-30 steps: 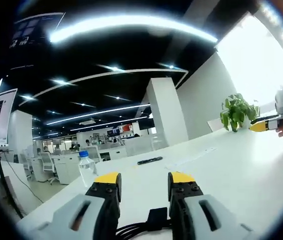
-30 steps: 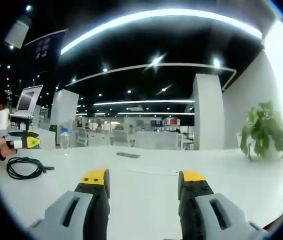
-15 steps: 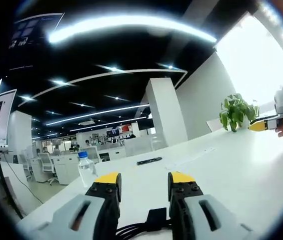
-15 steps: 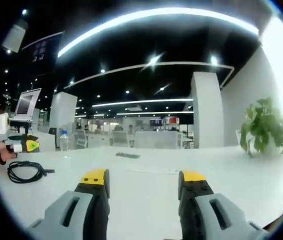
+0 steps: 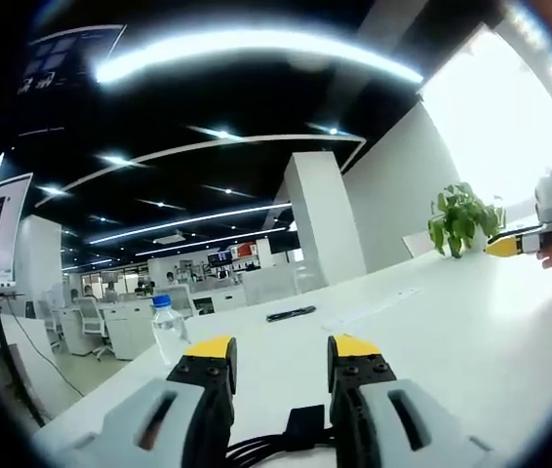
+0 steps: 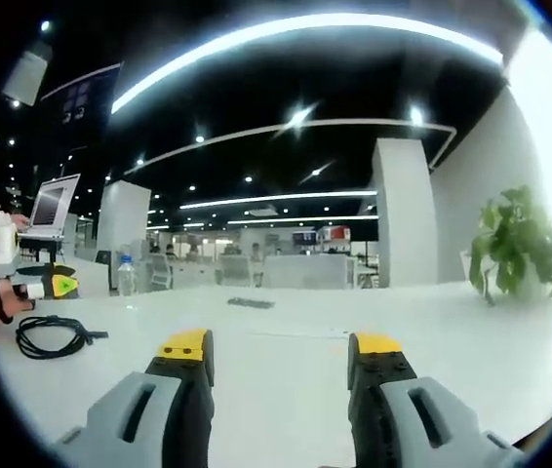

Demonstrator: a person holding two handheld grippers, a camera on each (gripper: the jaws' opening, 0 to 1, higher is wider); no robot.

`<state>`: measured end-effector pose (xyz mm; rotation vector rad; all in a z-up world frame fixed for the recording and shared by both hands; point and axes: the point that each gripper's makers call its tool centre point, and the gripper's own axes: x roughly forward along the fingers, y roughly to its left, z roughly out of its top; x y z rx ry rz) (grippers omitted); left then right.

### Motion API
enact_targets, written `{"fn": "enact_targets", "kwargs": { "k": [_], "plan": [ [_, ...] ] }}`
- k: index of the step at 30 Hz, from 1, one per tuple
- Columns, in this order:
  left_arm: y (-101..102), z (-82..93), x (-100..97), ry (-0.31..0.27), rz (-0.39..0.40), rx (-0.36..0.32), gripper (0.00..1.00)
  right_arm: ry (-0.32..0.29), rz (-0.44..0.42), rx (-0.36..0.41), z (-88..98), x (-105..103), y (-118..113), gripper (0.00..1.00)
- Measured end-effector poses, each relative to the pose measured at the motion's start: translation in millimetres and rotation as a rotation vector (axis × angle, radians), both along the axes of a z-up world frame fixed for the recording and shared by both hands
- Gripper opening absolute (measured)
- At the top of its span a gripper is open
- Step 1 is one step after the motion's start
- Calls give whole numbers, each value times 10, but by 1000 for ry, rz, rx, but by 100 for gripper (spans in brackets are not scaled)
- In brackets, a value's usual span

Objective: Coil the Type-C to USB data cable on the desktop and secure it with Velcro straps.

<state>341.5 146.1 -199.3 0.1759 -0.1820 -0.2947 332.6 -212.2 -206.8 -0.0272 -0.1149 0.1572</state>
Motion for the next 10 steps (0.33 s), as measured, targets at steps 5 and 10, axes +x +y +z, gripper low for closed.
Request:
{"fn": "enact_targets", "kwargs": {
  "k": [5, 10],
  "plan": [
    [-2, -3, 2, 1, 0, 1, 38, 0, 0, 3, -1, -1, -1, 55],
    [-2, -6, 5, 1, 0, 1, 38, -2, -1, 4, 7, 3, -8, 55]
  ]
}}
